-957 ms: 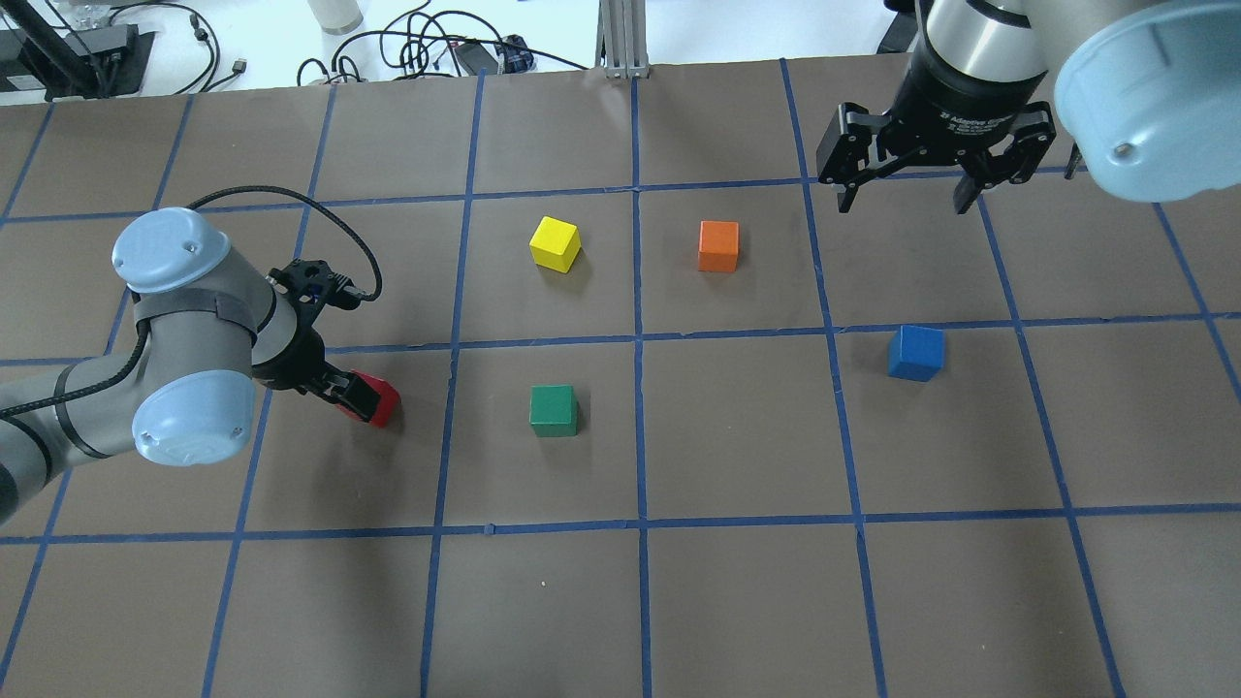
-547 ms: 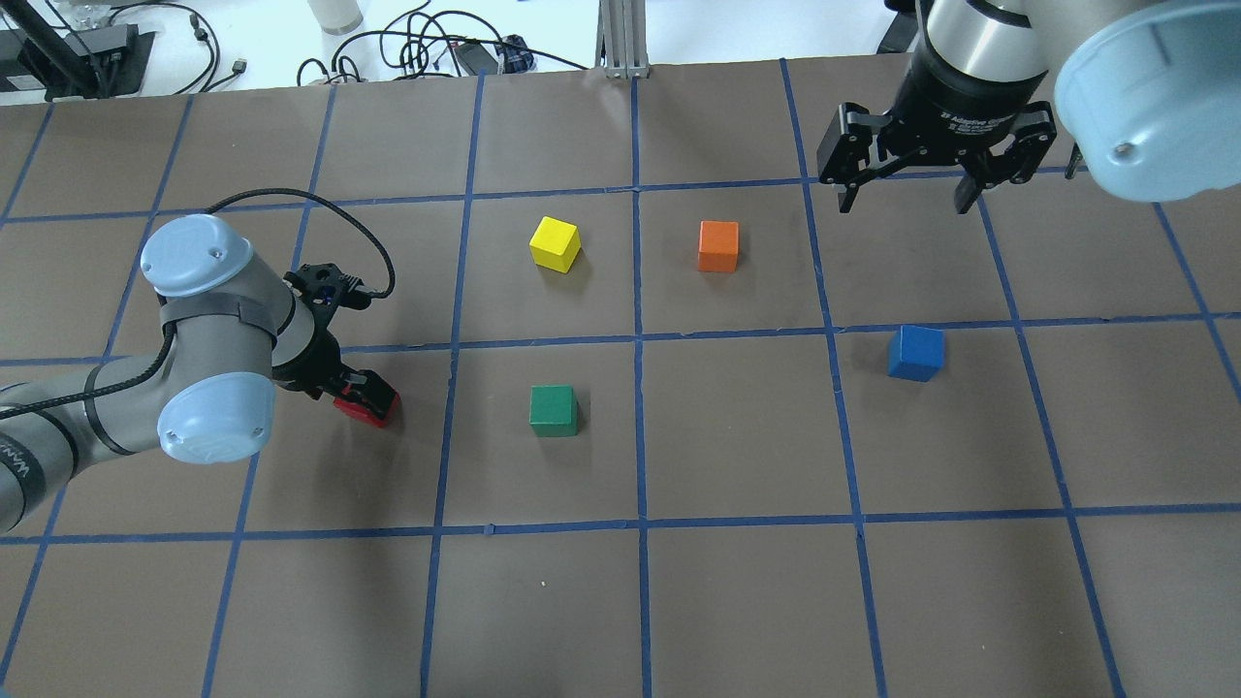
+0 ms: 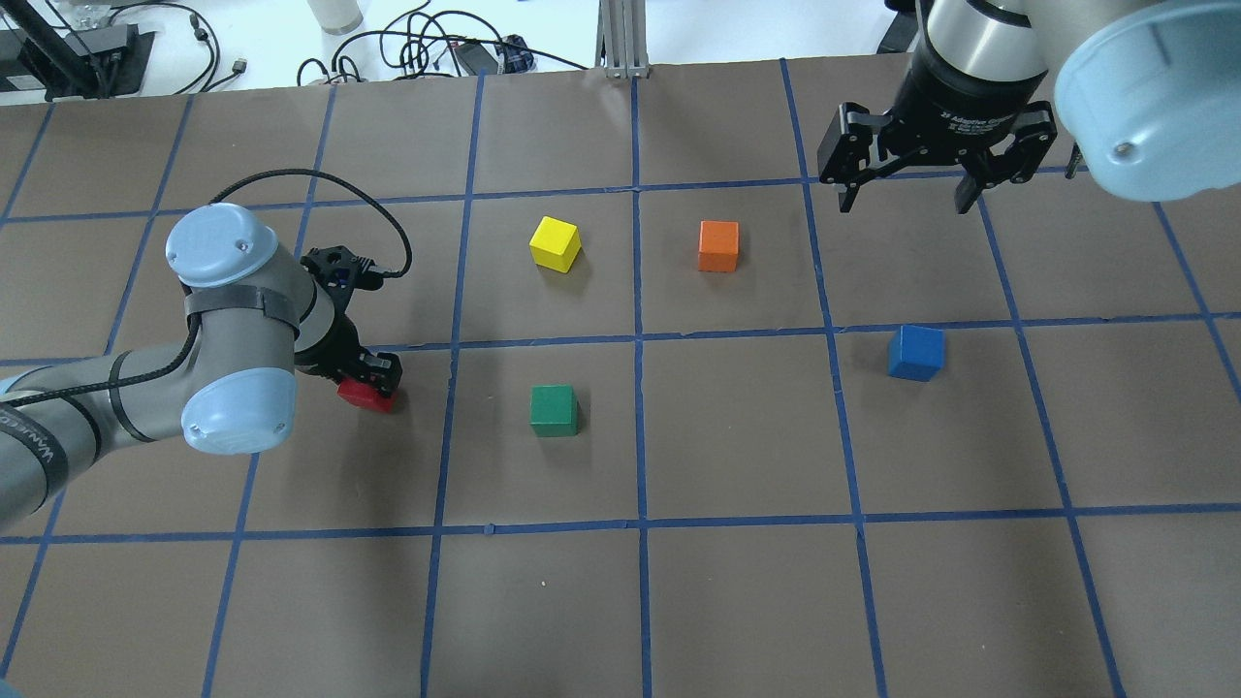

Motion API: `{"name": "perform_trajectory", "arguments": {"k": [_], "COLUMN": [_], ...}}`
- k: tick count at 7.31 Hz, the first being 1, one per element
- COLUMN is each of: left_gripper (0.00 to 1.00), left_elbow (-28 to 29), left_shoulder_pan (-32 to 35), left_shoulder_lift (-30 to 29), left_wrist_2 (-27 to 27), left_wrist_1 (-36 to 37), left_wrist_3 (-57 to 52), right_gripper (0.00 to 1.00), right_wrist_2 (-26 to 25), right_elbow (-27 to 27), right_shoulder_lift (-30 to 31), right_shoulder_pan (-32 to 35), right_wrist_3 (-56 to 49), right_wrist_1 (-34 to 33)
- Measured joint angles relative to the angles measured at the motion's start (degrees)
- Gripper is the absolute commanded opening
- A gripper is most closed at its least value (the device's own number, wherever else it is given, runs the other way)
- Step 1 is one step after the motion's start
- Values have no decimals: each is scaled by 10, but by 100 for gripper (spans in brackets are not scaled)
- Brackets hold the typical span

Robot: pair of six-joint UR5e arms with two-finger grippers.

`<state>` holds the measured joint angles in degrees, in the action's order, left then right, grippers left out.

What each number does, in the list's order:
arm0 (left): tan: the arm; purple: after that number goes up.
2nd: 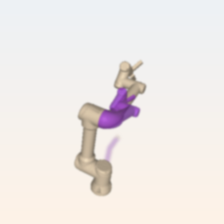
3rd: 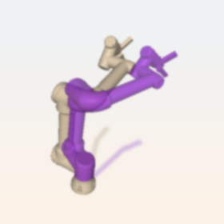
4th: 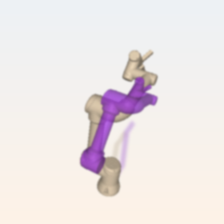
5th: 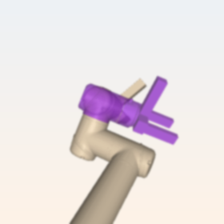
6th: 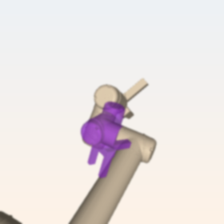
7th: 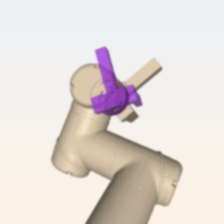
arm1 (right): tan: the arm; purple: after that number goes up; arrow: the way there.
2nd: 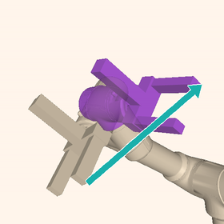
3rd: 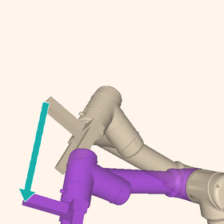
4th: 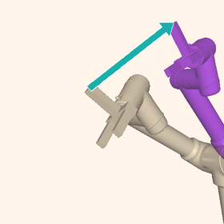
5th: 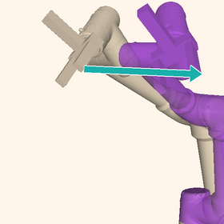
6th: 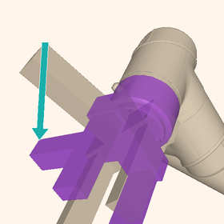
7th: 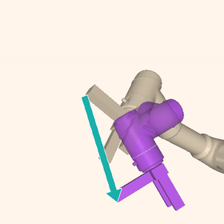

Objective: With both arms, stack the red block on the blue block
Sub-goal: 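Carry the red cube with the left gripper toward the table center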

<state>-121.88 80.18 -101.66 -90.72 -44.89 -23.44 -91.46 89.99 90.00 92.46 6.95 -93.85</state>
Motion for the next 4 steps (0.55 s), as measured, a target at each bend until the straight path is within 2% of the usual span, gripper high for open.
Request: {"name": "perform_trajectory", "arguments": {"k": [2,4], "left_gripper": [17,17], "left_elbow": [65,182], "left_shoulder_pan": [40,107], "left_shoulder_lift": [9,2], "left_wrist_2": [-5,-2], "left_wrist_1": [-57,-188], "left_wrist_3": [71,164], "right_gripper": [100,100], "right_wrist_2": [0,0], "right_elbow": [0,-1], "right_shoulder_lift": [0,0], "right_shoulder_pan": [0,0], "right_wrist_3": [0,0], "right_wrist_1": [1,1]}}
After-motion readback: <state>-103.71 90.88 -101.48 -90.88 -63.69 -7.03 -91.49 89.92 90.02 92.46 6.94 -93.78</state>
